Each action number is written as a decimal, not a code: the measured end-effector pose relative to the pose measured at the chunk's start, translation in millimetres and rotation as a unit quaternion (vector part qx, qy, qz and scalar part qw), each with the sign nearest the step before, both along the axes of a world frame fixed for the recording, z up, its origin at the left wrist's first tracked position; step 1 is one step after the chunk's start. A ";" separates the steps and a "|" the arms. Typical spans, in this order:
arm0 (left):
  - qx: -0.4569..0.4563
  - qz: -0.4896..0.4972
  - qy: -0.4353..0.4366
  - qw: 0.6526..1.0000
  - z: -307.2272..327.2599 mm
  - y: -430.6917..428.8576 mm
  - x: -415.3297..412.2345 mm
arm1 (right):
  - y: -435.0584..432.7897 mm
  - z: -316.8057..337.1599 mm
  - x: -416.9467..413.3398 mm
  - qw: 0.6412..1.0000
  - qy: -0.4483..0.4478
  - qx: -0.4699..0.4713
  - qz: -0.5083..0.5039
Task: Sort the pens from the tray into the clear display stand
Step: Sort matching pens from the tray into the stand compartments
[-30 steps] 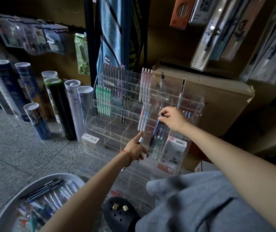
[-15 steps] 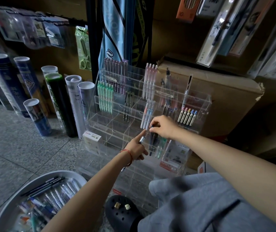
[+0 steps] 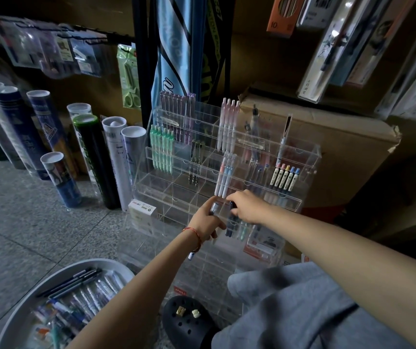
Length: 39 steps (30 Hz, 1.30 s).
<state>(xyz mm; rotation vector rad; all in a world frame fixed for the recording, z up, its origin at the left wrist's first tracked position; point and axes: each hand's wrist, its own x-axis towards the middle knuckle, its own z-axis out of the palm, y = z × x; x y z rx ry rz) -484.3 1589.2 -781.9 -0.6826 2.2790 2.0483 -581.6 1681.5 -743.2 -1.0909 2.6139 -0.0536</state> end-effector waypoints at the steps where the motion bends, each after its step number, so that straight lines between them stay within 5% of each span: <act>1: 0.025 0.007 0.003 1.000 1.8 0.4 0.8 | 0.5 1.4 0.5 1.000 -0.014 0.007 0.004; 4: 0.141 0.006 -0.007 0.990 11.4 -0.2 3.8 | -5.3 21.1 5.9 0.996 -0.031 -0.087 -0.005; 7: 0.268 -0.013 -0.023 0.963 18.6 1.3 6.1 | -13.0 51.4 17.4 0.968 -0.143 -0.207 -0.011; 14: 0.335 -0.012 0.016 0.942 31.0 17.4 11.9 | 0.7 64.2 24.3 0.964 -0.220 -0.150 -0.004; 22: 0.093 -0.012 0.046 0.995 23.4 6.9 12.2 | 5.1 69.8 7.1 0.931 -0.227 -0.272 -0.087; 26: 0.020 0.025 0.086 0.996 16.2 7.6 11.4 | 5.3 60.6 5.3 0.905 -0.294 -0.279 -0.128; 31: -0.077 0.047 0.072 0.993 10.5 6.5 5.3 | -0.4 57.8 9.1 0.908 -0.262 -0.302 -0.127; 36: -0.369 -0.011 0.016 0.929 -0.2 -4.9 4.0 | 2.2 67.5 -2.6 0.926 -0.016 -0.363 -0.099; 39: -0.461 -0.082 -0.012 0.884 1.1 -3.7 8.0 | 3.8 54.6 -1.2 0.953 0.012 -0.300 -0.046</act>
